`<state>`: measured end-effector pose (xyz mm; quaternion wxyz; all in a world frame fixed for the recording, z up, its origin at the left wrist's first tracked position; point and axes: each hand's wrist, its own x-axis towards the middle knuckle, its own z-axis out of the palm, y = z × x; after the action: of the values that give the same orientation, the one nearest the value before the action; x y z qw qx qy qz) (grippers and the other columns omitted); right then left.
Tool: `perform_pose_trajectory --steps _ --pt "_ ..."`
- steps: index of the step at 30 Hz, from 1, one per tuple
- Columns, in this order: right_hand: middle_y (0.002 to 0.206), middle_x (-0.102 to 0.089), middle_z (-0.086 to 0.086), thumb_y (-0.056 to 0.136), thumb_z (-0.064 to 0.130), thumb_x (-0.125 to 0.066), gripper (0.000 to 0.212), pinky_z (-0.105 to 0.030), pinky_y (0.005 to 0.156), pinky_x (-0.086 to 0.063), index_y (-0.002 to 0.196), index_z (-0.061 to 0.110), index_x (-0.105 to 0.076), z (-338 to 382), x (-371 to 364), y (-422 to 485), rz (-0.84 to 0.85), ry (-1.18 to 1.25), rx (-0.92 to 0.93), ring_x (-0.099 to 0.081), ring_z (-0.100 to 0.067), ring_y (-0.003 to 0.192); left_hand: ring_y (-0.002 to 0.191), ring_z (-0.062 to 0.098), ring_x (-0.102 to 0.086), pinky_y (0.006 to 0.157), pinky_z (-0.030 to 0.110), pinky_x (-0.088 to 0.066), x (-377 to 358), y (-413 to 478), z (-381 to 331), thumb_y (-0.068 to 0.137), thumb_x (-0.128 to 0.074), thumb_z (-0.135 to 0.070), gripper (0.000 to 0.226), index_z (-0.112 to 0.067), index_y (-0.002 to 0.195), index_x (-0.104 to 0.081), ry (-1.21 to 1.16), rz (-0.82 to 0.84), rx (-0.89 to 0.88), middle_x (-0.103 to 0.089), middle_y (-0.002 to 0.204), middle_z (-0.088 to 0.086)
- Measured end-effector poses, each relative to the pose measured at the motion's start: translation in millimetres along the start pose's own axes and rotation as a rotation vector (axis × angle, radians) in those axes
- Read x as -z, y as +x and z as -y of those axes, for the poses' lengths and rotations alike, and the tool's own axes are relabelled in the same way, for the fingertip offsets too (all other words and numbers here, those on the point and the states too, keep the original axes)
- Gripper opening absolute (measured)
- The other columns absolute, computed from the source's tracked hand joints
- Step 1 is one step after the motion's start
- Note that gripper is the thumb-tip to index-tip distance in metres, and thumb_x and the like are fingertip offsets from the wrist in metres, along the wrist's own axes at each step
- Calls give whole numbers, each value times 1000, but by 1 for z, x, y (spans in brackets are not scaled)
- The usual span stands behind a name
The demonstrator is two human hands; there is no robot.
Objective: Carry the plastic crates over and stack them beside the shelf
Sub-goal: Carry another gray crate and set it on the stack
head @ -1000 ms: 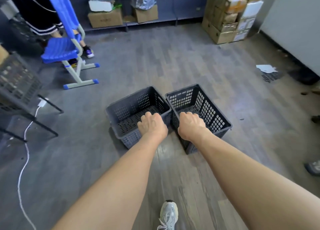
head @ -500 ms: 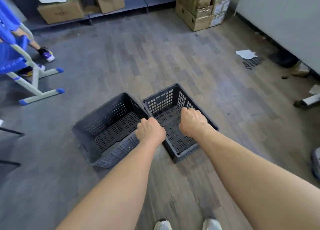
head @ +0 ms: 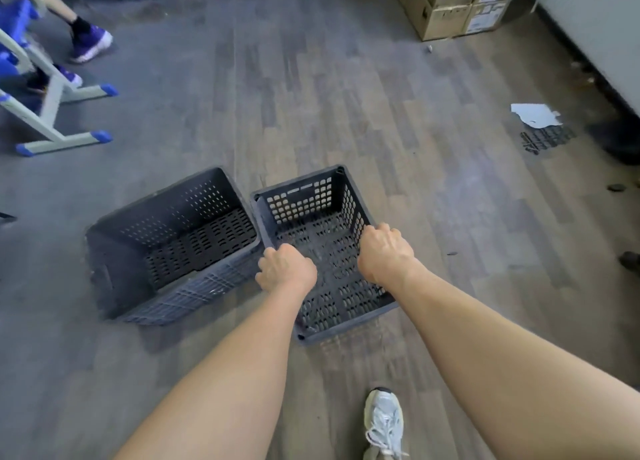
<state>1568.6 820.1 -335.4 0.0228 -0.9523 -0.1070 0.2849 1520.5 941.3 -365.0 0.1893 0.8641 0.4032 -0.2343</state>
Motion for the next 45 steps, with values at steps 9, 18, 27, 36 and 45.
perform_pose_trajectory --steps 9,18,27,36,45 --pt "135 -41 -16 91 8 -53 47 -39 99 -43 135 5 -37 -44 -32 87 91 -58 -8 -43 -32 125 123 30 -42 99 42 -40 -52 61 -25 94 -53 -33 41 -12 129 -51 -65 -16 233 -41 136 11" --pt "136 -41 -19 90 5 -52 54 -39 101 -43 140 -1 -34 -57 -80 183 71 -79 -34 -43 -32 124 125 32 -40 100 44 -40 -108 154 -23 94 -54 -32 45 -8 132 -49 -126 -52 354 -37 140 14" --pt "137 -41 -23 91 7 -52 57 -41 99 -44 141 -6 -28 -79 -146 264 38 -61 -109 -44 -36 125 129 32 -36 100 46 -37 -176 232 -2 93 -55 -36 55 -6 137 -42 -162 -152 428 -33 142 14" --pt "132 -50 -18 92 4 -51 47 -36 92 -49 137 -6 -39 -81 -175 297 27 -96 -78 -53 -30 121 131 32 -32 103 45 -33 -199 265 12 90 -59 -29 61 -8 142 -35 -154 -245 440 -32 142 16" --pt "122 -59 -13 92 4 -52 38 -33 79 -50 129 -2 -50 -79 -186 315 -41 -126 -101 -61 -28 111 128 36 -38 95 44 -41 -211 285 27 87 -61 -11 72 -20 148 -24 -279 -230 437 -38 140 21"
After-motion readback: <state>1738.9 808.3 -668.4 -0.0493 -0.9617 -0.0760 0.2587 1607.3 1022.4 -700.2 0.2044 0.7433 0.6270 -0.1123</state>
